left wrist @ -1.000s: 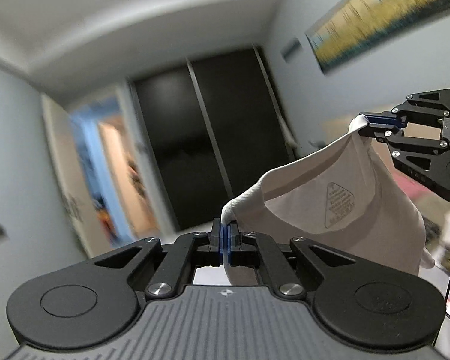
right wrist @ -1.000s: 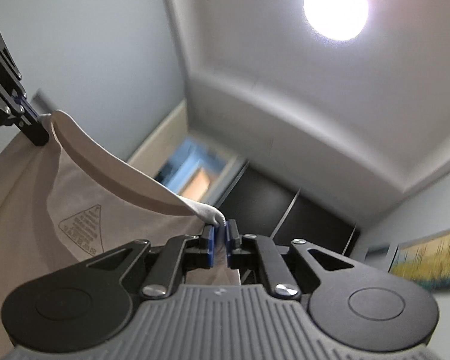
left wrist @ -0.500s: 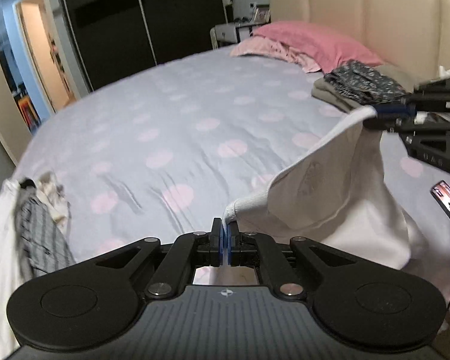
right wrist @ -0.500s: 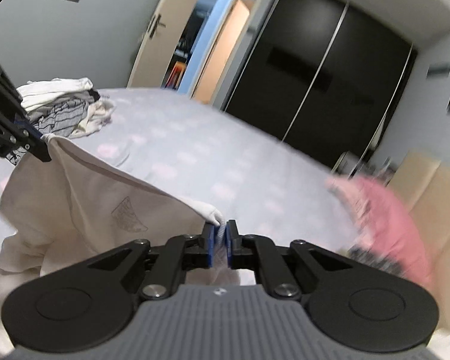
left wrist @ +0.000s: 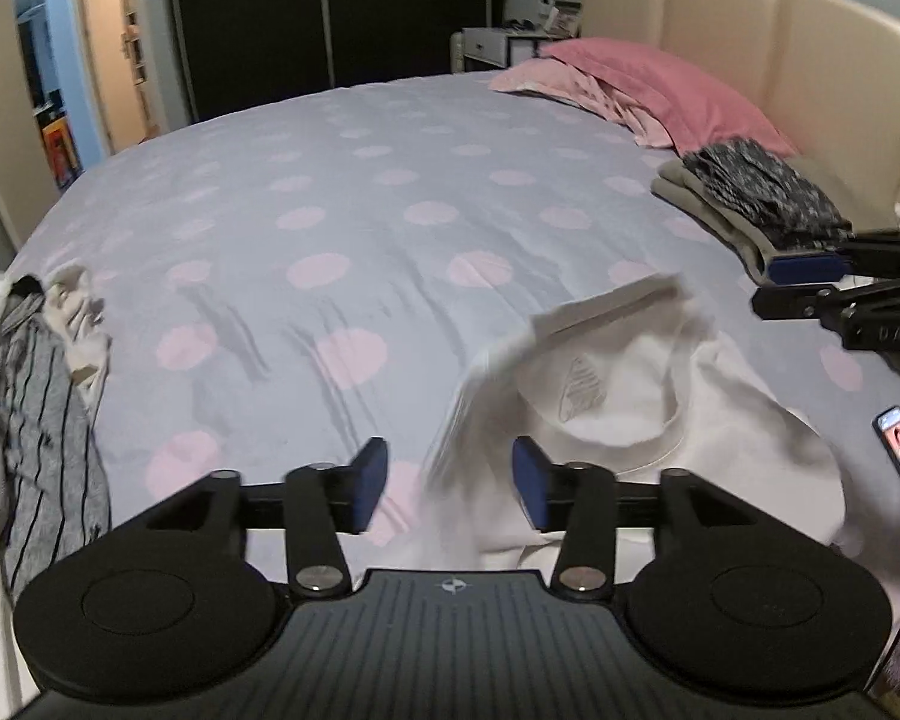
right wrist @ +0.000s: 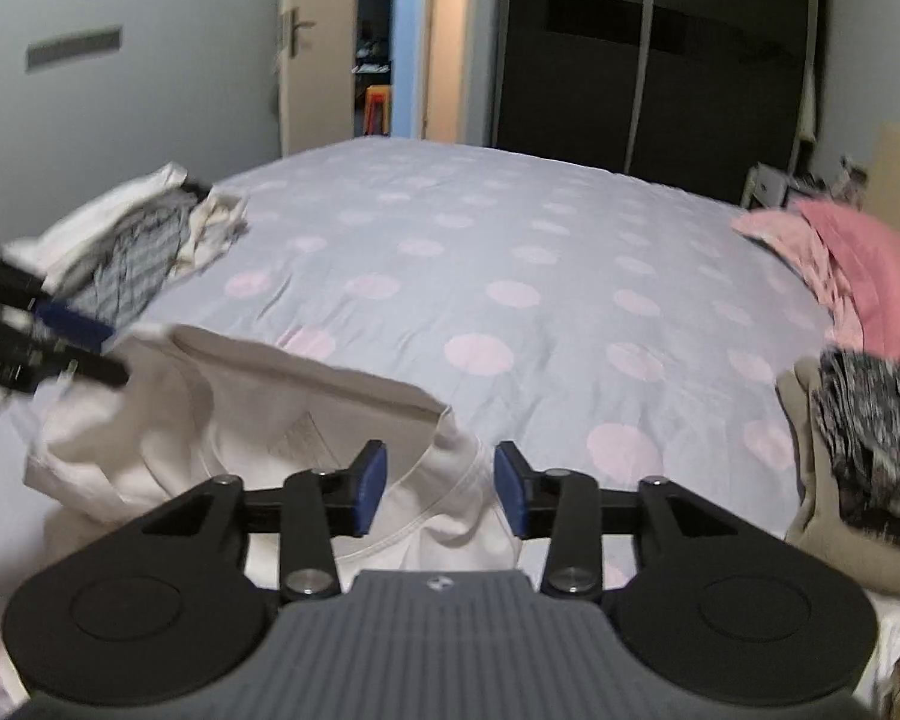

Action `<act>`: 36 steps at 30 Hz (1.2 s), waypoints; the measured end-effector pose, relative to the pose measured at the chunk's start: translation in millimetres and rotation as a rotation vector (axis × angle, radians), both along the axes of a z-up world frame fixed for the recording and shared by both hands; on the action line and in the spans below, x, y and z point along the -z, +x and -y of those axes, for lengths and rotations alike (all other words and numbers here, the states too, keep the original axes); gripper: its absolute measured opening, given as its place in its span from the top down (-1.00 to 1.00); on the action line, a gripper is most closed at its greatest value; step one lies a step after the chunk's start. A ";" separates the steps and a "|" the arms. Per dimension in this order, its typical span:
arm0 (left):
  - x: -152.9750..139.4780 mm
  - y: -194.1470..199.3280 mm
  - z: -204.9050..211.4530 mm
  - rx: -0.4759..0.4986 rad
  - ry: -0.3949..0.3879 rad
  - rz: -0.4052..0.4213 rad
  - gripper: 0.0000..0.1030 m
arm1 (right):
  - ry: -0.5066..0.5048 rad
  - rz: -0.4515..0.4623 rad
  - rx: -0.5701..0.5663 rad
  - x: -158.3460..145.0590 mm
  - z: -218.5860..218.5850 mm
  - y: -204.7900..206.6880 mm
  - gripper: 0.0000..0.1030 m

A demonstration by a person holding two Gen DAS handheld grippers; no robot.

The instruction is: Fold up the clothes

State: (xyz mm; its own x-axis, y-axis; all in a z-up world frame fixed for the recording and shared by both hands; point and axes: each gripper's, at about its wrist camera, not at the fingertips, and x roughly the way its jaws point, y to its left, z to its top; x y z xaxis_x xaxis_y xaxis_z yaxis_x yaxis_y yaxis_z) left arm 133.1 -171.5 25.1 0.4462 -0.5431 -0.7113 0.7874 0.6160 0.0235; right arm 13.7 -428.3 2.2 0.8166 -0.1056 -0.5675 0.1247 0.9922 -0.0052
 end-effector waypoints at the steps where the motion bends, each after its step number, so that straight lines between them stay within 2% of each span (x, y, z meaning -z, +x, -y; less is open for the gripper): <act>1: 1.0 0.4 -5.4 -0.016 -0.007 -0.015 0.08 | 0.026 0.006 0.015 -3.8 6.9 -4.9 0.11; 2: 2.1 0.7 -10.8 -0.032 -0.014 -0.029 0.07 | 0.043 0.000 0.033 -3.4 14.0 -8.3 0.11; 6: 18.7 8.2 -24.9 -0.111 -0.044 -0.174 0.06 | 0.124 -0.045 0.162 10.2 46.4 -17.7 0.11; 9: 29.6 12.5 -23.2 -0.149 -0.042 -0.223 0.06 | 0.267 -0.089 0.274 32.1 73.8 -21.0 0.12; 12: 35.0 20.7 -20.4 -0.179 -0.019 -0.218 0.06 | 0.398 -0.137 0.327 53.2 91.2 -22.5 0.12; 15: 39.3 32.4 -20.6 -0.217 -0.012 -0.225 0.06 | 0.465 -0.178 0.338 66.7 93.3 -20.6 0.12; 19: 44.3 47.7 -22.9 -0.250 -0.036 -0.275 0.05 | 0.549 -0.222 0.275 72.4 86.3 -21.5 0.11; 21: 48.2 51.9 -20.9 -0.253 -0.039 -0.299 0.07 | 0.557 -0.222 0.252 71.0 82.4 -22.2 0.11; 23: 52.2 55.4 -18.2 -0.258 -0.037 -0.321 0.30 | 0.564 -0.216 0.243 69.8 81.4 -23.6 0.11; 24: 53.5 56.2 -16.7 -0.255 -0.035 -0.328 0.51 | 0.574 -0.214 0.244 70.2 82.7 -25.7 0.11; 25: 54.8 57.0 -15.3 -0.251 -0.033 -0.336 0.62 | 0.589 -0.217 0.245 71.4 84.3 -27.6 0.11; 28: 52.0 54.1 -13.0 -0.255 -0.022 -0.297 0.94 | 0.623 -0.232 0.249 76.3 88.8 -33.7 0.11; 32: 37.8 52.5 -18.2 -0.292 -0.034 -0.237 0.99 | 0.659 -0.257 0.218 83.4 90.7 -41.6 0.14; 36: 23.2 56.4 -31.1 -0.361 -0.069 -0.192 0.99 | 0.662 -0.259 0.180 80.3 84.8 -49.0 0.77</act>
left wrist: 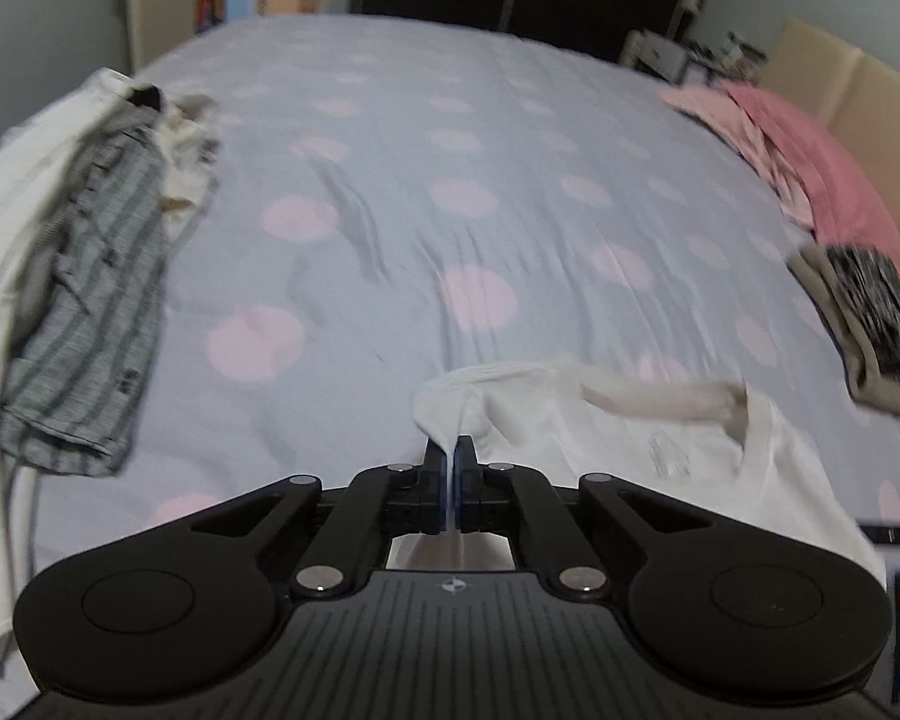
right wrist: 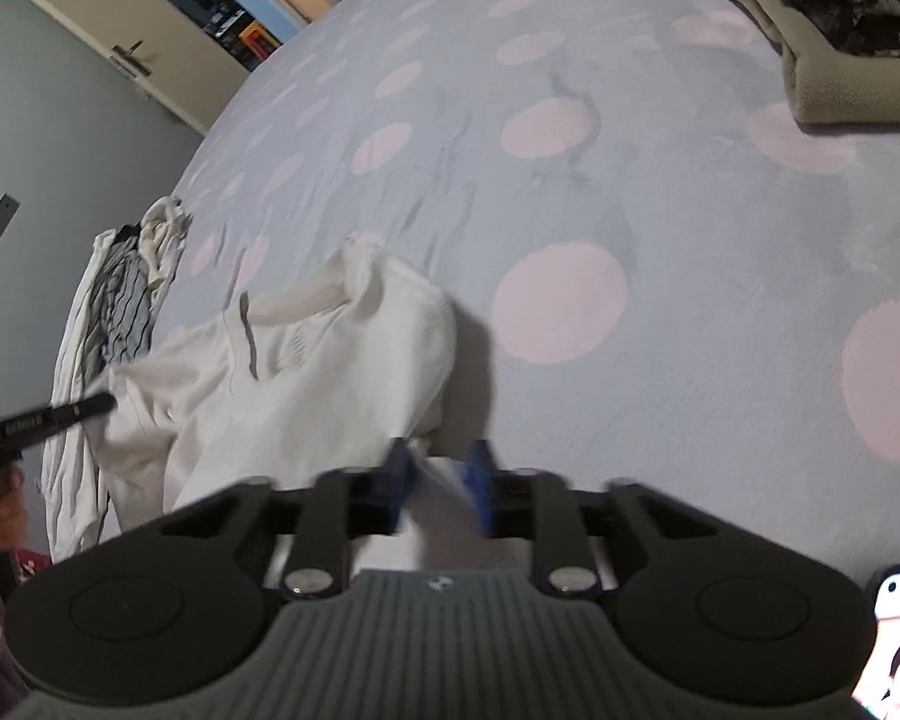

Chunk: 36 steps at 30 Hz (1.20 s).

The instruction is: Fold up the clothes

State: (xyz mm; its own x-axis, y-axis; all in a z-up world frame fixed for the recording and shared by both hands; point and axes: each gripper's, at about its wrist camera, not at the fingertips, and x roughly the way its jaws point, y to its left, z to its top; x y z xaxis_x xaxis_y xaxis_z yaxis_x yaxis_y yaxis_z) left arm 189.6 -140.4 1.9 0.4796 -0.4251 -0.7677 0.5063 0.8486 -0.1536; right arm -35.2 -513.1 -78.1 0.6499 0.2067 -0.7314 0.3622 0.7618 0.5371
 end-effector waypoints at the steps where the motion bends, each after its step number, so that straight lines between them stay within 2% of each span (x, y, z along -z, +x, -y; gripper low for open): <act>1: -3.9 1.4 -3.3 -0.020 -0.004 0.013 1.00 | -0.022 0.001 -0.006 -3.1 -2.4 -1.2 0.83; 3: -11.2 6.1 -12.3 -0.060 -0.010 0.023 1.00 | -0.093 -0.002 0.005 -12.8 -6.1 -4.0 0.86; 7: -19.3 14.8 -31.4 -0.133 -0.010 0.037 1.00 | -0.168 -0.017 0.106 -33.3 5.9 -15.7 0.87; 13: -17.4 23.6 -54.3 -0.213 0.028 0.049 1.00 | -0.283 -0.141 0.249 -43.9 26.6 -27.4 0.88; 17: -9.2 26.4 -58.3 -0.215 0.065 0.030 1.00 | -0.294 -0.230 0.223 -32.3 25.7 -24.3 0.87; 22: -5.0 26.2 -53.0 -0.189 0.086 0.022 1.00 | -0.361 -0.181 0.137 -35.2 18.9 -11.3 0.65; 24: -1.4 29.1 -51.3 -0.186 0.095 0.008 1.00 | -0.363 -0.131 0.098 -41.0 18.7 -2.5 0.34; 27: 7.1 36.6 -50.5 -0.188 0.093 -0.036 0.97 | -0.345 -0.087 0.031 -40.7 18.2 20.3 0.32; 29: 9.7 40.7 -52.2 -0.186 0.075 -0.054 0.86 | -0.341 -0.092 -0.016 -33.6 17.4 35.8 0.32; 31: 10.6 44.6 -53.0 -0.178 0.068 -0.059 0.42 | -0.334 -0.098 -0.062 -26.4 16.8 51.1 0.29; 32: 10.7 47.1 -53.2 -0.175 0.065 -0.058 0.29 | -0.315 -0.108 -0.074 -21.1 17.3 56.8 0.26; 33: 10.6 50.2 -53.6 -0.177 0.060 -0.056 0.08 | -0.303 -0.116 -0.076 -16.8 17.2 59.1 0.21; 36: 15.6 64.2 -52.5 -0.179 0.042 -0.089 0.03 | -0.283 -0.140 -0.071 -4.8 17.2 64.8 0.09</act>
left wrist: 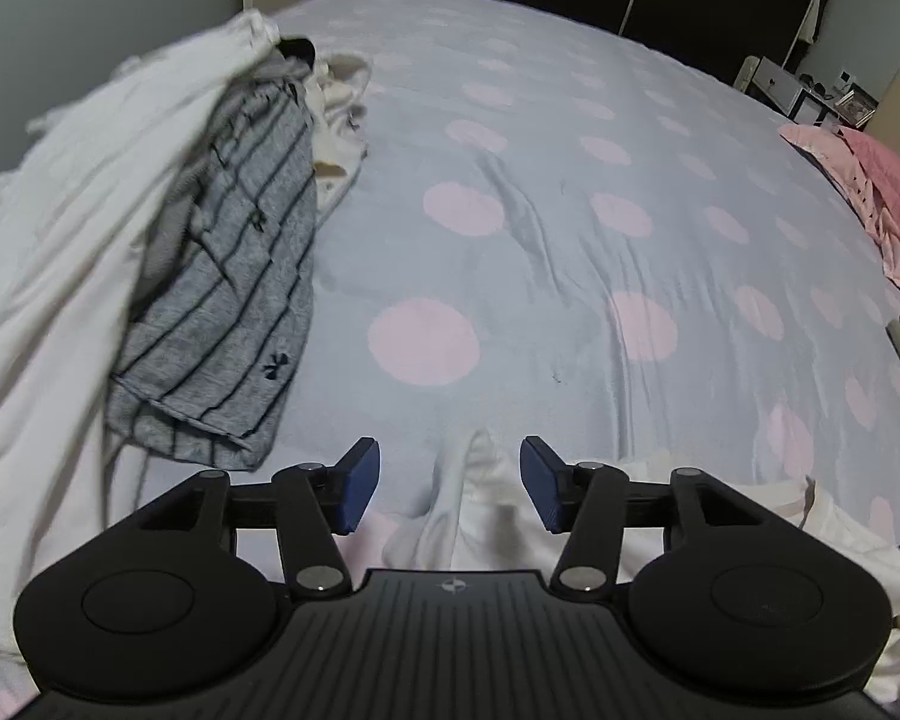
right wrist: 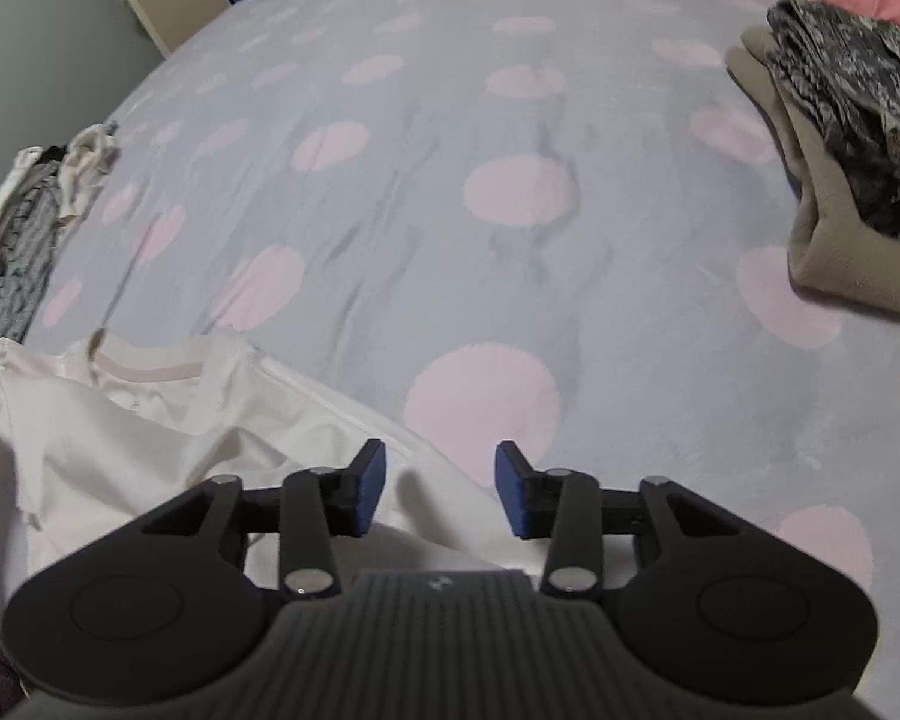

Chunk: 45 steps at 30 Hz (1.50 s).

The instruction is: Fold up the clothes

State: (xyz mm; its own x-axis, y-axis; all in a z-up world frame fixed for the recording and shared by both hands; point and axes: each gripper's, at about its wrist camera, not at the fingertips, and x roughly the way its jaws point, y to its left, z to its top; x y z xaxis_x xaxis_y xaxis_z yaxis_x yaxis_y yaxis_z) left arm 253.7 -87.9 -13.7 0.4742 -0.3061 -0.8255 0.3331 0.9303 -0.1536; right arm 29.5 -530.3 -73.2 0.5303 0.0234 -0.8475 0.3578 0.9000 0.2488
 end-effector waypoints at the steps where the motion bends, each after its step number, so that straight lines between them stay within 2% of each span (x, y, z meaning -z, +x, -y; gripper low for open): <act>1: 4.3 5.1 1.0 -0.006 0.000 -0.013 0.02 | -0.003 -0.007 0.007 3.6 0.2 1.0 0.09; 4: 18.9 20.9 3.2 -0.026 -0.006 -0.053 0.02 | 0.010 -0.028 0.025 13.1 3.0 0.6 0.09; 8: 38.9 30.9 1.1 -0.014 -0.117 -0.139 0.15 | 0.066 -0.027 0.027 22.1 4.1 -1.3 0.09; 9: 41.0 30.0 3.4 -0.001 -0.117 -0.148 0.29 | 0.062 -0.025 0.020 22.5 2.5 -1.2 0.10; 10: 43.0 28.9 5.8 0.011 -0.117 -0.156 0.55 | 0.058 -0.022 0.013 23.0 0.9 -1.0 0.12; 11: 42.7 26.1 10.1 0.036 -0.094 -0.149 0.65 | 0.054 -0.019 0.007 23.4 -0.7 -0.8 0.33; 12: 42.4 23.3 14.4 0.060 -0.071 -0.142 0.84 | 0.053 -0.016 0.003 23.5 -2.0 -0.8 0.74; 13: 39.8 20.1 16.3 0.069 -0.059 -0.122 0.89 | 0.050 -0.016 0.001 22.9 -3.0 -0.9 0.89; 16: 23.3 10.7 14.1 0.056 -0.078 -0.053 0.92 | 0.028 -0.003 -0.002 17.9 -5.5 -2.5 0.95; 19: -0.8 1.0 8.3 0.028 -0.123 0.031 0.93 | -0.019 0.077 0.025 -2.5 -8.0 -7.1 0.96; 23: -46.0 -23.7 4.8 0.025 -0.171 0.180 0.93 | -0.125 0.243 0.087 -52.2 -16.4 -21.0 0.97; 30: -136.2 -54.8 -5.9 0.040 -0.273 0.347 0.93 | -0.315 0.509 0.209 -162.7 -39.8 -62.8 0.98; 34: -190.8 -78.1 -14.4 0.055 -0.345 0.429 0.93 | -0.485 0.613 0.194 -238.6 -69.8 -86.2 0.98; 39: -262.7 -119.1 -25.3 0.085 -0.386 0.577 0.92 | -0.654 0.737 0.204 -324.1 -104.8 -125.5 0.98; 41: -290.1 -137.9 -31.2 0.080 -0.392 0.629 0.92 | -0.712 0.785 0.213 -352.4 -120.5 -142.3 0.98; 45: -333.4 -182.7 -56.0 0.073 -0.483 0.738 0.92 | -0.774 0.876 0.248 -395.0 -152.8 -182.0 0.97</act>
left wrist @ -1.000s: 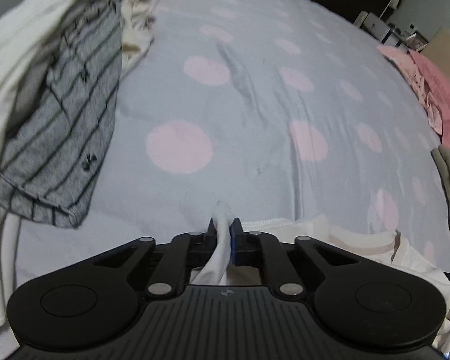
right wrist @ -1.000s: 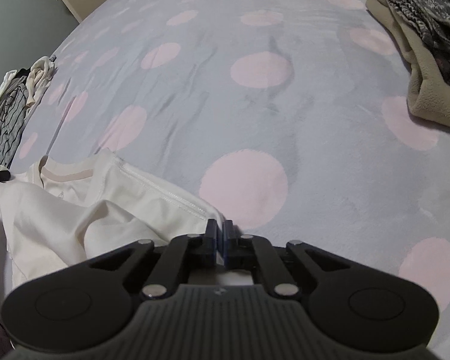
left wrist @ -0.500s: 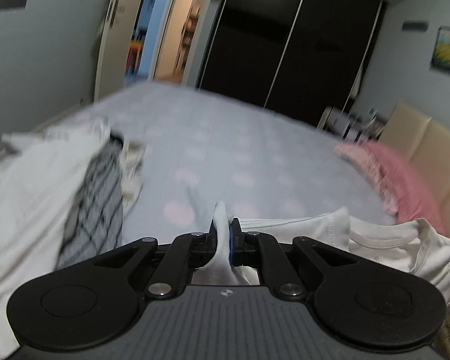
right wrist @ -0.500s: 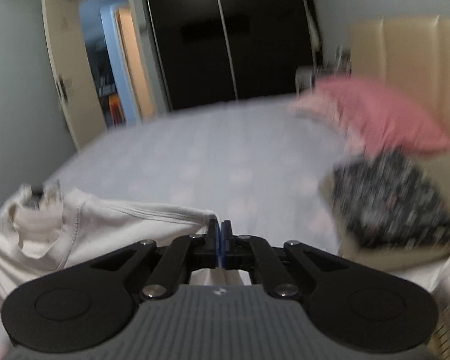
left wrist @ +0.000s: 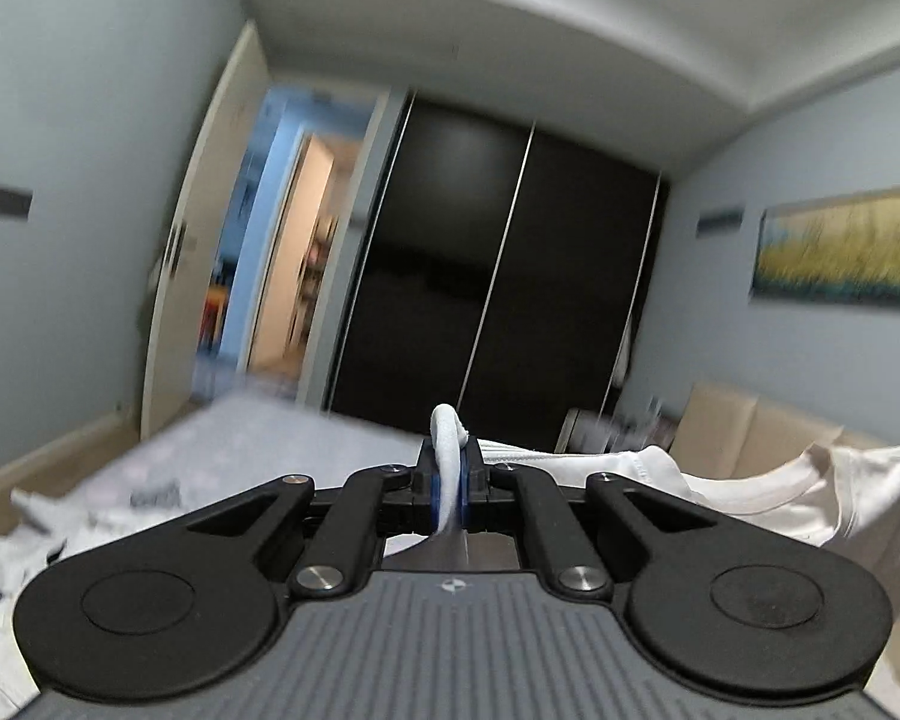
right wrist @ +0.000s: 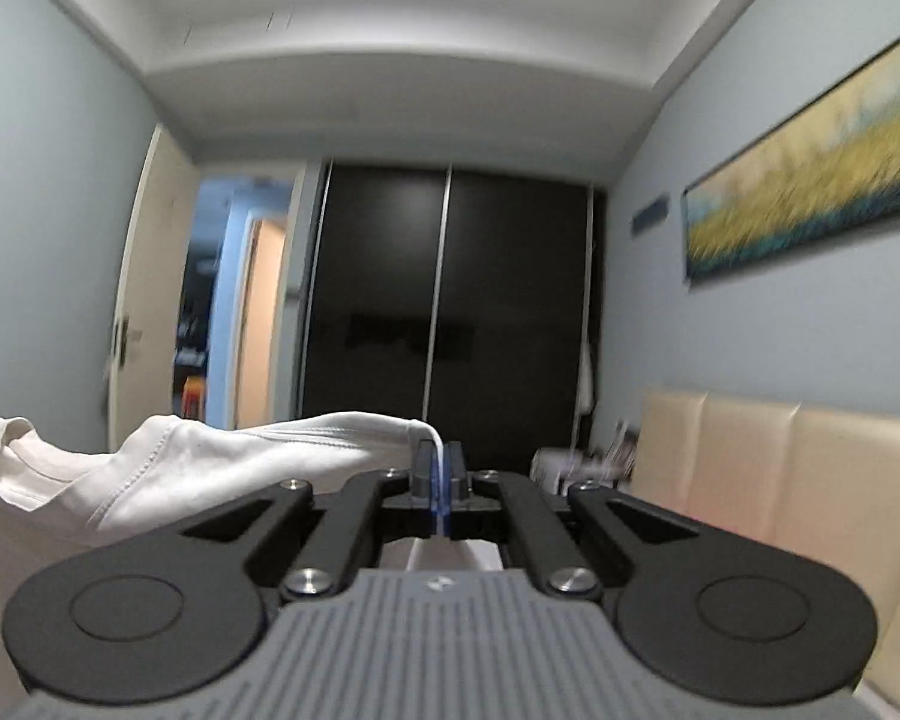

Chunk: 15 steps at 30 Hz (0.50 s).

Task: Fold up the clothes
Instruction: 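Lift the T-shirt high with both grippers and shake it out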

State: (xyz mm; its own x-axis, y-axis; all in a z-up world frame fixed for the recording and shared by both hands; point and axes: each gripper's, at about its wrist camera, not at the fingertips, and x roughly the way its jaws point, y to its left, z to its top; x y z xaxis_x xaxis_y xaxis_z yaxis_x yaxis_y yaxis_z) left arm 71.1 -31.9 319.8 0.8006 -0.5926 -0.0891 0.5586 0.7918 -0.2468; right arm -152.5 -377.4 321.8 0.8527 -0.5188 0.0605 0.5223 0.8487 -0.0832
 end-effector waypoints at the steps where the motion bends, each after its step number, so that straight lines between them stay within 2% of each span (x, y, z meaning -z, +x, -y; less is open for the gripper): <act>1: -8.7 -12.4 -7.1 -0.002 -0.017 0.030 0.92 | -0.012 0.029 0.004 -7.8 -7.8 -11.5 0.97; 5: -36.1 -57.5 -33.3 -0.015 -0.063 0.132 0.93 | -0.074 0.115 0.006 -29.3 -37.2 -56.0 0.97; 9: -52.2 -93.1 -56.3 -0.012 -0.098 0.197 0.93 | -0.130 0.193 0.010 -43.3 -66.8 -98.3 0.97; 15: -72.4 -123.3 -69.9 0.030 -0.136 0.287 0.93 | -0.184 0.286 0.035 -58.6 -99.1 -143.1 0.97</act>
